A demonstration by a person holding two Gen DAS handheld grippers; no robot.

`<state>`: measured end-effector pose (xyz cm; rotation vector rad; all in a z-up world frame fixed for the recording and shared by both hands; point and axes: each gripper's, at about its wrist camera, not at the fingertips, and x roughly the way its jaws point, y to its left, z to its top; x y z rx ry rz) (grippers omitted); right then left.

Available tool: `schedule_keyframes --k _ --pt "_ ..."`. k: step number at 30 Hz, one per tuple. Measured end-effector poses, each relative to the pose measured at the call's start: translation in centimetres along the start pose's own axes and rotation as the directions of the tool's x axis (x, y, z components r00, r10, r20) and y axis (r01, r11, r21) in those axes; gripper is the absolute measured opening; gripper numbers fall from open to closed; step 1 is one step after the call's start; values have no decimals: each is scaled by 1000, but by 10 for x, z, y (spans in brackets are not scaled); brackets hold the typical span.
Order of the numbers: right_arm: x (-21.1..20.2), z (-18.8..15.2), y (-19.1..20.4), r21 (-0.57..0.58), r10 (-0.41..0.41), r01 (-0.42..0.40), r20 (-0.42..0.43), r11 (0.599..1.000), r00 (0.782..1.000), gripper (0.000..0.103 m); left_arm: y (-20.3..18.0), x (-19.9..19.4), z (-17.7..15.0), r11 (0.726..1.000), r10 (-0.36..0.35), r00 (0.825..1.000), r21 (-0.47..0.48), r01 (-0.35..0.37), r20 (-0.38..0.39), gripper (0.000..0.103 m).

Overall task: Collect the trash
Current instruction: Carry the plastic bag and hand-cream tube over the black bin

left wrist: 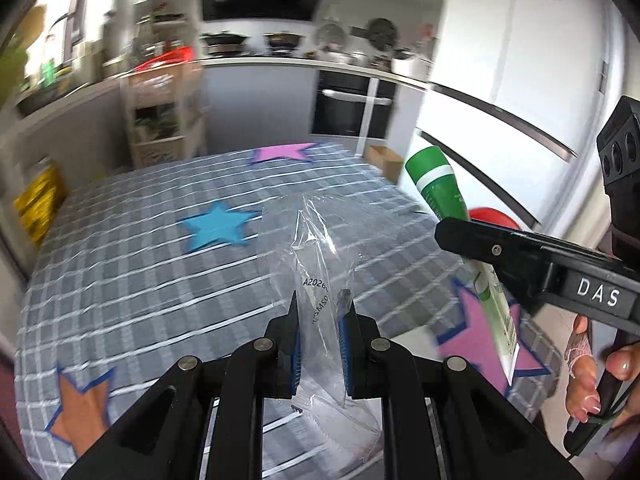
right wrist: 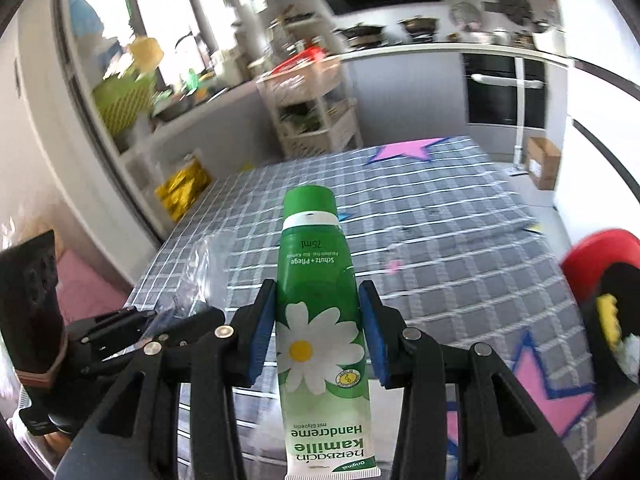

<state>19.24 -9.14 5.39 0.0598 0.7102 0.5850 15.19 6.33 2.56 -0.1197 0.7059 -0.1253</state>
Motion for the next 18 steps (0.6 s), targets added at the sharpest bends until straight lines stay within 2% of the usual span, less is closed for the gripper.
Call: schedule_keyframes --k 5,9,14,18 --pt "-40 -2 -61 88 -84 80 51 993 995 42 -73 23 24 990 -99 995 99 101 -20 103" --pt "-70 -10 -118 172 -165 151 71 973 984 42 -136 46 40 966 -180 982 177 186 -52 103" --pt "-97 -20 -173 272 -223 194 79 943 972 42 -204 70 54 930 -235 967 266 252 -96 103" --pt "-109 -26 -212 325 -270 233 73 916 960 43 -251 95 61 906 -248 961 322 274 -121 103"
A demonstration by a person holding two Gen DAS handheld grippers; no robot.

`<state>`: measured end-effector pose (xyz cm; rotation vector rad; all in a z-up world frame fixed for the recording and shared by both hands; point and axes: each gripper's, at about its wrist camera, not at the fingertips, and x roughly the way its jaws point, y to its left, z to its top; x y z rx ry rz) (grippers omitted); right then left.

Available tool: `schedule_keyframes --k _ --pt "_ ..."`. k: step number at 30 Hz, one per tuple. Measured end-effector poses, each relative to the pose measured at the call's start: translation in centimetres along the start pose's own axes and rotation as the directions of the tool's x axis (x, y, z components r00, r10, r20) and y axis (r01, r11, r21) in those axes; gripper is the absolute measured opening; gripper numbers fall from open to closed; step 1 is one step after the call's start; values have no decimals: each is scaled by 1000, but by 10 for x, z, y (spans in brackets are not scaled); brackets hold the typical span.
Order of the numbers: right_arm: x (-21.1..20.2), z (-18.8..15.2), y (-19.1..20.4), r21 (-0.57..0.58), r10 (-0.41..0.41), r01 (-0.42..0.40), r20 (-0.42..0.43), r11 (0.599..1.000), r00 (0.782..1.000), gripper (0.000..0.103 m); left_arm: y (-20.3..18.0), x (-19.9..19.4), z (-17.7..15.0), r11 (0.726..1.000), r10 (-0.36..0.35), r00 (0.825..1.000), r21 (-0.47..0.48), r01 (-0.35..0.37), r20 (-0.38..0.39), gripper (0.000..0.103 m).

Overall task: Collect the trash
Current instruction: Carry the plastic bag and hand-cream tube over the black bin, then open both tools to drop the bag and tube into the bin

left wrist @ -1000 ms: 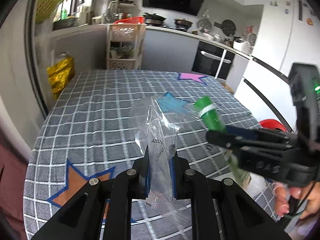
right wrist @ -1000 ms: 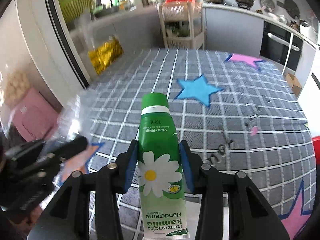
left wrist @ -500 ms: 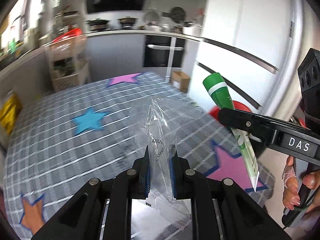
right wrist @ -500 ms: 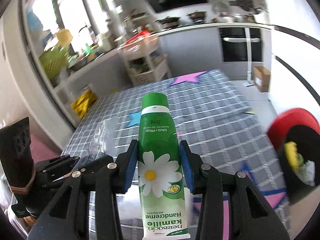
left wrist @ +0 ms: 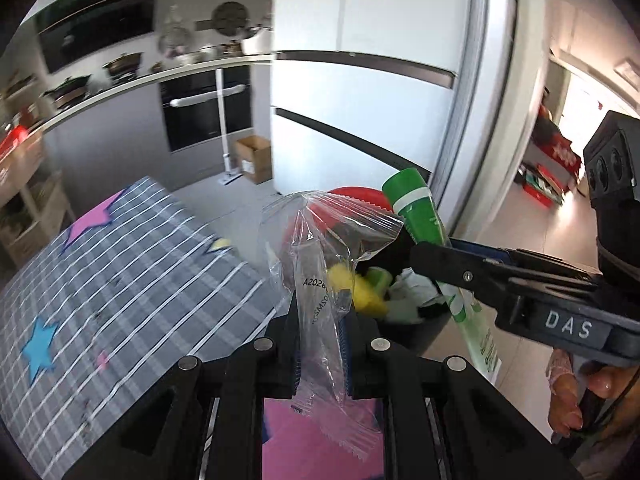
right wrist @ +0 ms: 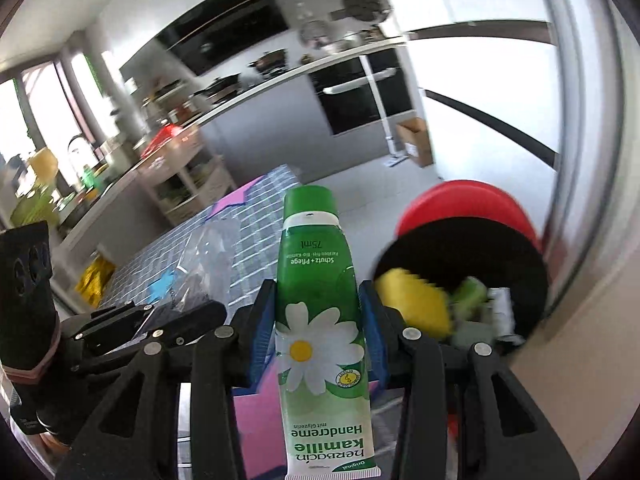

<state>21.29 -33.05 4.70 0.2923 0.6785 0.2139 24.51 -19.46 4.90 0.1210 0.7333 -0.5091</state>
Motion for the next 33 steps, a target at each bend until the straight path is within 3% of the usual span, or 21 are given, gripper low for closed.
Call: schedule_keyframes --k 6,16,20,23,33 --pt "11 9 -52 81 -44 45 -16 996 999 43 -35 54 19 997 -8 998 75 13 -66 103" --pt "38 15 -113 193 -82 92 -58 977 995 43 -57 128 38 997 -7 990 81 19 -144 103" --pt "43 20 -121 205 -90 100 -58 974 994 43 -63 139 39 996 17 989 93 -3 -147 103" --pt "49 19 -127 221 -85 99 -72 970 994 44 -65 137 39 996 46 995 83 -39 -87 103" --pt "44 19 -131 229 -89 101 -64 968 994 46 -61 127 39 997 57 994 62 -51 -90 103"
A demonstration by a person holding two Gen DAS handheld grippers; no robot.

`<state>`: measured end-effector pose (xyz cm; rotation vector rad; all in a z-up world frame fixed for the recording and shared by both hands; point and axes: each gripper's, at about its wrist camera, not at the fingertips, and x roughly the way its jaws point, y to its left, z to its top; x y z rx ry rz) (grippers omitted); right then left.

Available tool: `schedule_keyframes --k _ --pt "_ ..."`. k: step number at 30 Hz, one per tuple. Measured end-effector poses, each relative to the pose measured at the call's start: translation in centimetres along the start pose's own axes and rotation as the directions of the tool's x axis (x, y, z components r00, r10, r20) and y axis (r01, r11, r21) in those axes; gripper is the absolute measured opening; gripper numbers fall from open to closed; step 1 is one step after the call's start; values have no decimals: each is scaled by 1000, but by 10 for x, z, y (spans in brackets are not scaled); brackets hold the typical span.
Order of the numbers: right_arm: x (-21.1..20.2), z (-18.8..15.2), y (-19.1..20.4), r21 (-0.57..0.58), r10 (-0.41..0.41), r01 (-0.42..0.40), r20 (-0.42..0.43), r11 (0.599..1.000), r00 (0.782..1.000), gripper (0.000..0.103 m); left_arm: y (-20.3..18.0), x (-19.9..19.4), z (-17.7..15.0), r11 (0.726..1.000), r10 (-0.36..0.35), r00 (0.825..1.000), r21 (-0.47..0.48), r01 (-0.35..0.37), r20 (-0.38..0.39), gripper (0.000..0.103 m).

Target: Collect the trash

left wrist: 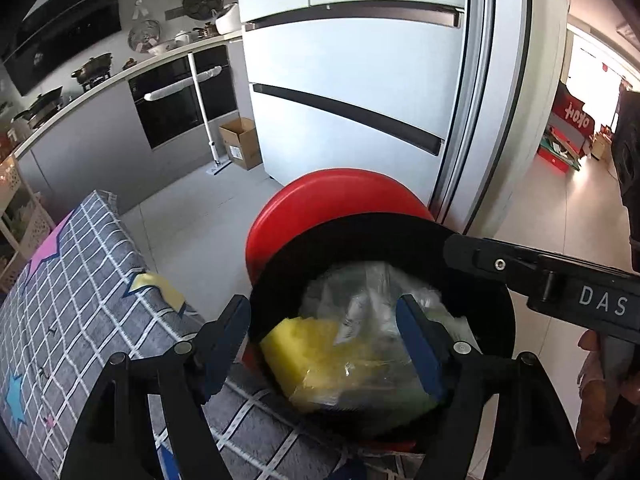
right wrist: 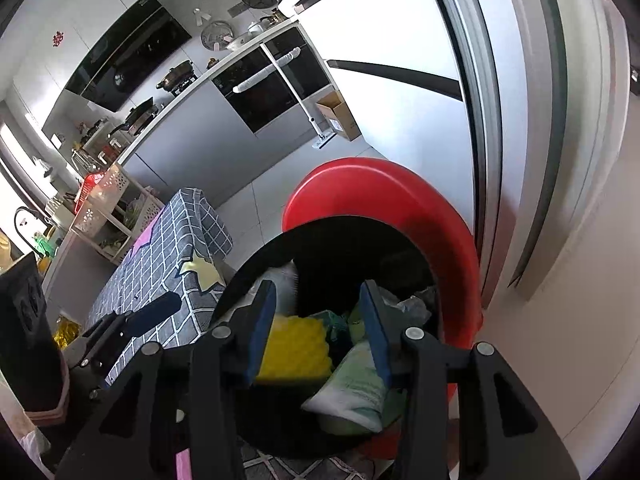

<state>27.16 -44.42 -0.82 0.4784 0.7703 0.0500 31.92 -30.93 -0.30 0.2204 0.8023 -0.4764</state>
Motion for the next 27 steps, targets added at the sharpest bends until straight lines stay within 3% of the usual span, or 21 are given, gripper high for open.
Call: schedule_keyframes --k 12,16,25,27 --pt "-48 -28 22 -20 23 -22 48 1000 999 65 22 -81 -28 998 -21 995 -56 27 102 103" --pt "-68 -46 38 -43 30 -27 72 999 997 72 29 -118 -50 997 -6 984 -70 19 179 103" --pt "-101 -93 74 -134 -7 25 135 991 991 85 48 -180 -106 990 30 969 -142 5 246 103" --pt "-107 -106 83 -162 -25 51 158 986 987 98 52 -187 -116 987 44 967 -162 -3 252 103"
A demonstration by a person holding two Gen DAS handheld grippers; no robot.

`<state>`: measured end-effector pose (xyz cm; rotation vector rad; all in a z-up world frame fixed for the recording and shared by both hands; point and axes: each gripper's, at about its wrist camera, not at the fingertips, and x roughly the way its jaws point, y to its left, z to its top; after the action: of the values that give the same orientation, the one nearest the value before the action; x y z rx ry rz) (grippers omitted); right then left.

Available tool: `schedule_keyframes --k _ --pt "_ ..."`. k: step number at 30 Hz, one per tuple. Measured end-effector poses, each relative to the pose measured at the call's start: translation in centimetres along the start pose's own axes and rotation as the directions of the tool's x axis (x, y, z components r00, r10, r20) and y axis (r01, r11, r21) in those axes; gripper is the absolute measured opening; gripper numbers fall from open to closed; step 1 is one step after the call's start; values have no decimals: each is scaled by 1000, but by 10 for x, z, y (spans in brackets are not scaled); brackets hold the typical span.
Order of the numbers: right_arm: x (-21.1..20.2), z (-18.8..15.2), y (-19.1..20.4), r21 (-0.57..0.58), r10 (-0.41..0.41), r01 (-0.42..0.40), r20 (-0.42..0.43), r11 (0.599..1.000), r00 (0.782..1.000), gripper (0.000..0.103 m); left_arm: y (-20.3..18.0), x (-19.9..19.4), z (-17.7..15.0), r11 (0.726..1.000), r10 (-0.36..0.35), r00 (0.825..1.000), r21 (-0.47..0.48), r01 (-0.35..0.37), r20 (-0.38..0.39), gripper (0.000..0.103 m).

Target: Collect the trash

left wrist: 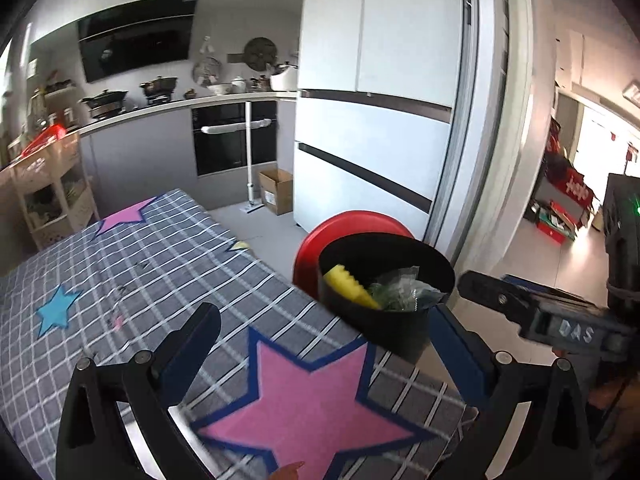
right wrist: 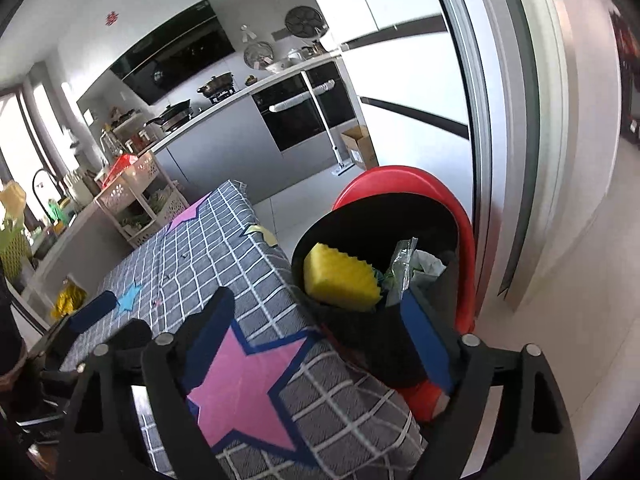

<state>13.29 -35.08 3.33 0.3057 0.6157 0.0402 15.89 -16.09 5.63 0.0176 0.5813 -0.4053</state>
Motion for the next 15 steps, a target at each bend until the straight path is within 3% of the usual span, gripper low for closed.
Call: schedule_keyframes --k 2,8,15 --pt "-6 -7 9 -26 -19 19 23 999 1000 103 8 -11 -9 1000 20 1000 -20 -20 13 103" --pt "-19 -30 34 -107 -86 94 81 990 993 103 24 -37 -31 994 112 991 -24 -111 72 103" --pt "-35 -54 47 -142 -132 159 187 977 973 103 38 -56 -53 984 175 973 -45 -170 154 103"
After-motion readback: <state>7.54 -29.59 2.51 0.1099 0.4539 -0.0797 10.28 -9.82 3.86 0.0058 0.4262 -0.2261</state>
